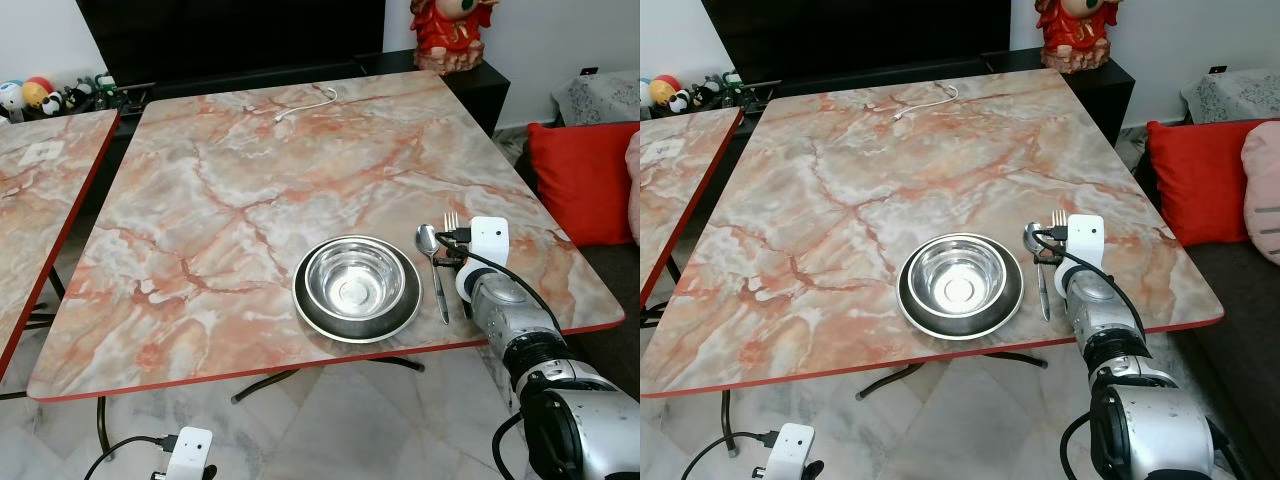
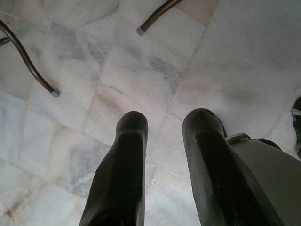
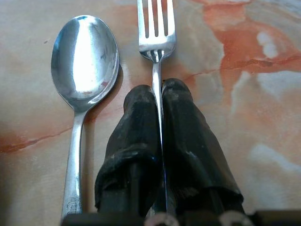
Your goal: Setting the table
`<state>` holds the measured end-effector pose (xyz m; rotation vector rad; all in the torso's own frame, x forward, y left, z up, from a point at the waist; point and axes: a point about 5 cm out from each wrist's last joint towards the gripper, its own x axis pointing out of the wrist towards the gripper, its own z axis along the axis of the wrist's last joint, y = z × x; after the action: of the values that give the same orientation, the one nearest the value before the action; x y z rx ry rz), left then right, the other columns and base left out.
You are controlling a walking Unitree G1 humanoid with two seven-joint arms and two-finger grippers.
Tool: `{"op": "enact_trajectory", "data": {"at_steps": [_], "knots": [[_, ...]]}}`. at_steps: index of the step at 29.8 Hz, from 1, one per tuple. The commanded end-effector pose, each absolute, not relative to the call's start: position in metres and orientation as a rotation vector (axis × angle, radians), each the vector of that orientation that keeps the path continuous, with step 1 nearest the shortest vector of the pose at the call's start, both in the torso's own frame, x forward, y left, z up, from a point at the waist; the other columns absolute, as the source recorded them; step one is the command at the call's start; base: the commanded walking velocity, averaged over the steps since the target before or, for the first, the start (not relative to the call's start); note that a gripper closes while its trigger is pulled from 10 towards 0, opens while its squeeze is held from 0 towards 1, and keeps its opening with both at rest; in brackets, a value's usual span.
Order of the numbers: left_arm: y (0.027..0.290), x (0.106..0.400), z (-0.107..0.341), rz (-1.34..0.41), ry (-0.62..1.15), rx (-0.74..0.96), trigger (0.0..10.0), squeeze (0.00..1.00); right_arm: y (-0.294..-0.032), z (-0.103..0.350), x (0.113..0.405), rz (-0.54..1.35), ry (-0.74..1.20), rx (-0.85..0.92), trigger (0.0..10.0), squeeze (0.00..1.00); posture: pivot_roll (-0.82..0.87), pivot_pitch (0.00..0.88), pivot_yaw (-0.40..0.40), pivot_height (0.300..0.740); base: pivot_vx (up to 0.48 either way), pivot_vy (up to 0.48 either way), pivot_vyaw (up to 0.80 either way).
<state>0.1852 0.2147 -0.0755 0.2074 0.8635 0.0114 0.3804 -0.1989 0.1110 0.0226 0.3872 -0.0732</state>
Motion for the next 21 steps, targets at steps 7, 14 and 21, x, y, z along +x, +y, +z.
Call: {"op": "enact_trajectory", "data": {"at_steps": [7, 14, 21], "knots": [[0.2187, 0.1786, -0.0784, 0.018, 0.894, 0.212, 10.0, 0.00, -0.1974, 0.1096, 0.3805, -0.068, 0.403, 0.017, 10.0, 0.04, -0.11, 0.098, 0.085, 0.740, 0.000, 0.000, 0.00], [0.2187, 0.1786, -0.0784, 0.018, 0.894, 0.212, 10.0, 0.00, -0.1974, 0.1096, 0.3805, -0.068, 0.403, 0.017, 10.0, 0.04, -0.11, 0.098, 0.085, 0.740, 0.000, 0.000, 0.00], [0.2187, 0.1786, -0.0784, 0.018, 0.894, 0.212, 10.0, 0.00, -0.1974, 0.1096, 0.3805, -0.068, 0.403, 0.017, 10.0, 0.04, -0.11, 0.098, 0.085, 0.740, 0.000, 0.000, 0.00]]}}
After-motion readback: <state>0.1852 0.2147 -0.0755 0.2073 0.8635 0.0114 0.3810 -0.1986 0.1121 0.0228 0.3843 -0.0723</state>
